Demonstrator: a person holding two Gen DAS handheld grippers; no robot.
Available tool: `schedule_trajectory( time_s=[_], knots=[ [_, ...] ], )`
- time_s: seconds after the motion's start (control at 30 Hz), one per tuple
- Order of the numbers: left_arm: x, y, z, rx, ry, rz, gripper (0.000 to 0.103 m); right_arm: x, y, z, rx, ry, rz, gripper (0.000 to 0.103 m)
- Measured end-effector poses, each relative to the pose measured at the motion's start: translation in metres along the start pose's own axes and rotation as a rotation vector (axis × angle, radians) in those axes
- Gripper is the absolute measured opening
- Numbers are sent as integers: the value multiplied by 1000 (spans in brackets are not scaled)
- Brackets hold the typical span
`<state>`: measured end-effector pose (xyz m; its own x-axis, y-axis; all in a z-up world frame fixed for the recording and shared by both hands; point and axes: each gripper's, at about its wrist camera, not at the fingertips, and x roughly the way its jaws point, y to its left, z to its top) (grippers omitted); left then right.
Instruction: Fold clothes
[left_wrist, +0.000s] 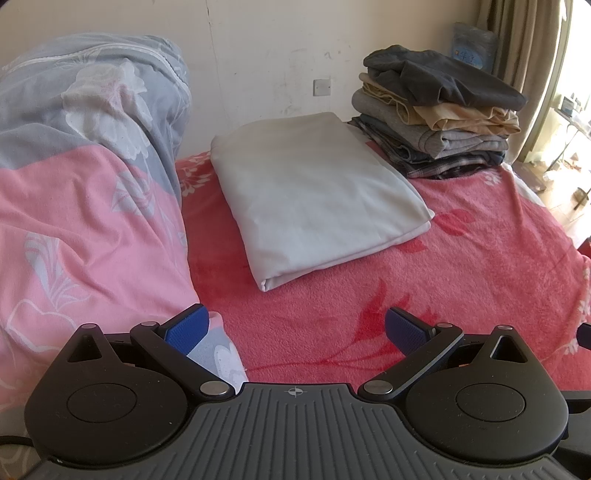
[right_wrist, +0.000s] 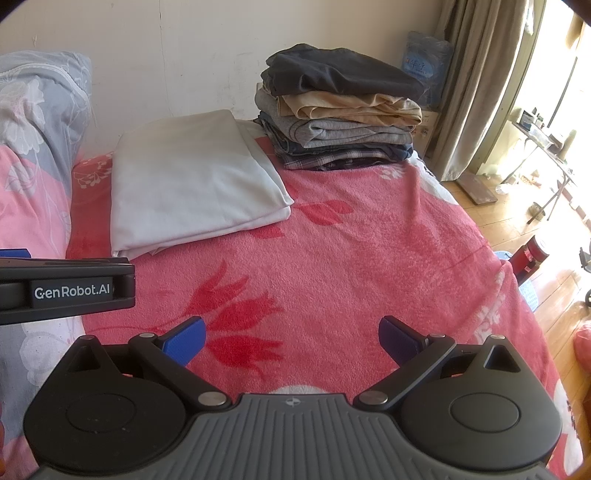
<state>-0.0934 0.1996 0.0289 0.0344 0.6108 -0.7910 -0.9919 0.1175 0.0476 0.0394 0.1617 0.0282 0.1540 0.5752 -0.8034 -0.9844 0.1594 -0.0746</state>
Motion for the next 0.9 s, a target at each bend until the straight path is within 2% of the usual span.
schedule_trajectory(
  time_s=[0.9],
  knots=[
    [2, 1, 0, 1, 7, -5, 102, 1, 1, 0, -1, 2, 3, 102]
  ],
)
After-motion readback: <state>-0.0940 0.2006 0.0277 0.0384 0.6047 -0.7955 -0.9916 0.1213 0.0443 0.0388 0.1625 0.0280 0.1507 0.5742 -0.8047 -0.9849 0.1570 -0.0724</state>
